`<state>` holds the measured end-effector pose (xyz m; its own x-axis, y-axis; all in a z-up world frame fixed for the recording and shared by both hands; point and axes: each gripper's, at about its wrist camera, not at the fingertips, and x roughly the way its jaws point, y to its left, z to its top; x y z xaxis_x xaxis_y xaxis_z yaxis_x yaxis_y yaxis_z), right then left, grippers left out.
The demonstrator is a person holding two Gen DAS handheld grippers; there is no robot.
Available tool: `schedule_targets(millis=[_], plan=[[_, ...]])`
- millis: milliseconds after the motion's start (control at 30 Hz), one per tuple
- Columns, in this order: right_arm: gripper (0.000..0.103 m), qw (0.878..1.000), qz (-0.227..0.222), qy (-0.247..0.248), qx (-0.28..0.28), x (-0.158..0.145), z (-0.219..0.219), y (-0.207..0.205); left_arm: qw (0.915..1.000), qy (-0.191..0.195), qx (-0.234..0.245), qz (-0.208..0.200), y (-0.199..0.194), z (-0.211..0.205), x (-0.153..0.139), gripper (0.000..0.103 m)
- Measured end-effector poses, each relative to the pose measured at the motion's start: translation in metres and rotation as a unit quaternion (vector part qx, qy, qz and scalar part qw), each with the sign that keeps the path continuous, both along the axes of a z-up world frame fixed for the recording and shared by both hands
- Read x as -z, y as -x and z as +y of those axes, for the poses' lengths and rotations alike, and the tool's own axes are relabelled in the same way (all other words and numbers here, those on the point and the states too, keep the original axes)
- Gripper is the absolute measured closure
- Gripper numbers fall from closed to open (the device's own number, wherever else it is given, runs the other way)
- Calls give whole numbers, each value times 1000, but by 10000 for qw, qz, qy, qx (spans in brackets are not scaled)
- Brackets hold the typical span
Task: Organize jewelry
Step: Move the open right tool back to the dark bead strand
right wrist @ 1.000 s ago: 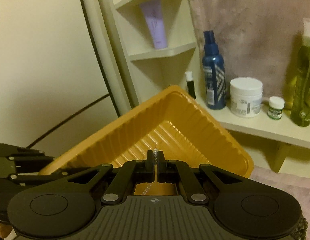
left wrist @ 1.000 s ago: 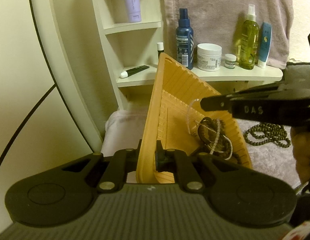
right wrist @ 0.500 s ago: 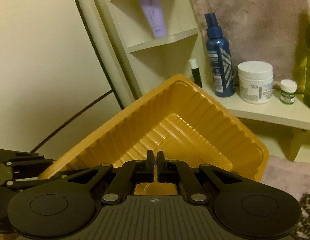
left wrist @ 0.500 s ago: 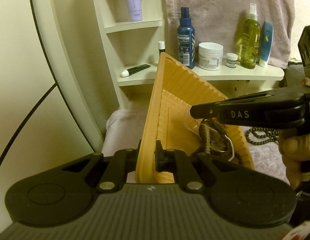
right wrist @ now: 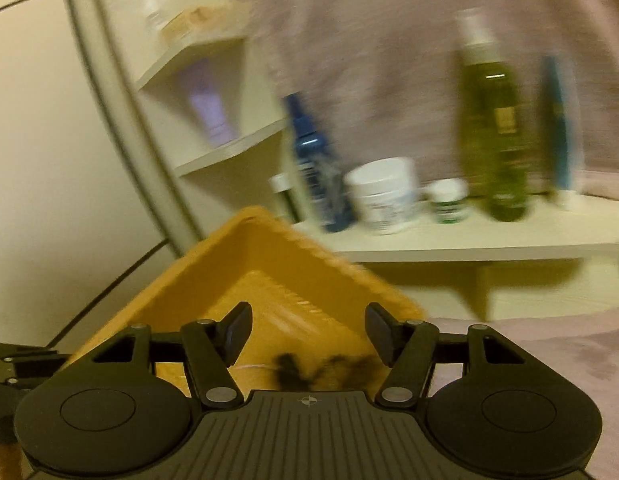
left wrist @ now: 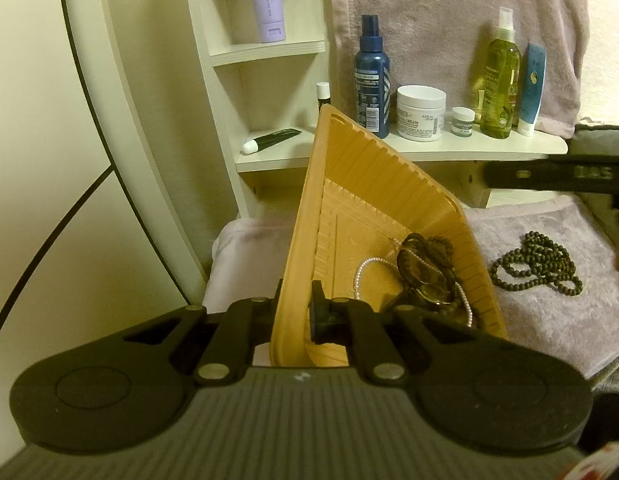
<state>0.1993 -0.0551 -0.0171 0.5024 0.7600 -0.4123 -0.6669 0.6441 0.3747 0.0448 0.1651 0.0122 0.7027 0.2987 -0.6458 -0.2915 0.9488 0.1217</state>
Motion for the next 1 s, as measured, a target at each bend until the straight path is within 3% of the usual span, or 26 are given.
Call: schedule_targets(millis=[233, 400, 667, 1000], plan=[[40, 9943, -157, 502, 927, 10, -67, 10, 10000, -14, 14, -8, 1, -1, -1, 95], [40, 9872, -98, 909, 1304, 31, -103, 21, 10000, -6, 4, -8, 1, -1, -1, 95], [40, 9834, 97, 1248, 1310, 61, -118, 38, 10000, -18, 10, 6, 1, -2, -1, 95], [40, 9805, -237, 1772, 810, 74, -97, 31, 10000, -43, 14, 27, 1, -2, -1, 95]])
